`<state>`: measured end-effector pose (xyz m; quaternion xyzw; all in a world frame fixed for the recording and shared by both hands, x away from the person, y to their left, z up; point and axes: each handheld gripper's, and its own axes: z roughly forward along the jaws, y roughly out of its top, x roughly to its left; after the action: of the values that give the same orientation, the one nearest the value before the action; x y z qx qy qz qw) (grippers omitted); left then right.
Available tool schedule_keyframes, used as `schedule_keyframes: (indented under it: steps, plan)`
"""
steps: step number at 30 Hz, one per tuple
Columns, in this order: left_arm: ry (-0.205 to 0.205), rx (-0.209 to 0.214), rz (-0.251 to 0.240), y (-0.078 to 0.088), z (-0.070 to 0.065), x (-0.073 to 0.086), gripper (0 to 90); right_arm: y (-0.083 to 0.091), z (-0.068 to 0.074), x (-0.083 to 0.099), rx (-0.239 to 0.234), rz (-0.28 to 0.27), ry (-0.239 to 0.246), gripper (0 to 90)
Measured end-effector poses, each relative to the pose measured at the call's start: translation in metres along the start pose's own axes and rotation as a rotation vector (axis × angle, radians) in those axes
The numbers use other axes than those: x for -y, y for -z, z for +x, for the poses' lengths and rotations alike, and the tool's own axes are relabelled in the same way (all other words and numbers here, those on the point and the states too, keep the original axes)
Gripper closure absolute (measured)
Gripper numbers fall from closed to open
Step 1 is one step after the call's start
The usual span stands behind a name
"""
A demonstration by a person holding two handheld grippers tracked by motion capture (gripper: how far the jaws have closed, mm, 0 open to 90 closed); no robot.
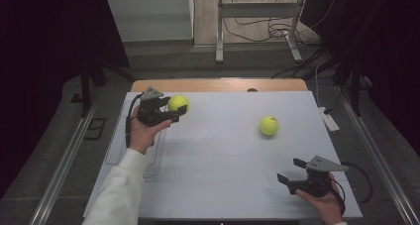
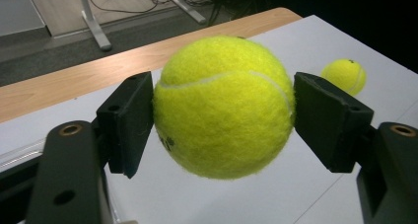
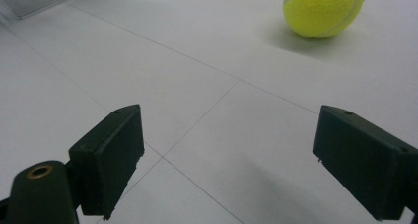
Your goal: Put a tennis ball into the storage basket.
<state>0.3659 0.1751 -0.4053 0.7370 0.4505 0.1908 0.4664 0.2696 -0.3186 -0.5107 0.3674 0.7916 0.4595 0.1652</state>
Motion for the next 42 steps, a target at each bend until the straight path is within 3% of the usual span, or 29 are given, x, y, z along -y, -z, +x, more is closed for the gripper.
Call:
schedule_keyframes:
  steps: [28, 42]
  plan:
    - [0.035, -0.076, 0.011, 0.014, 0.028, 0.008, 27.4, 0.000, 0.000, 0.000, 0.001, 0.001, 0.001, 12.0]
    - [0.050, -0.134, 0.022, 0.026, 0.046, 0.013, 27.3, 0.000, 0.000, 0.000, 0.002, 0.000, 0.001, 12.0]
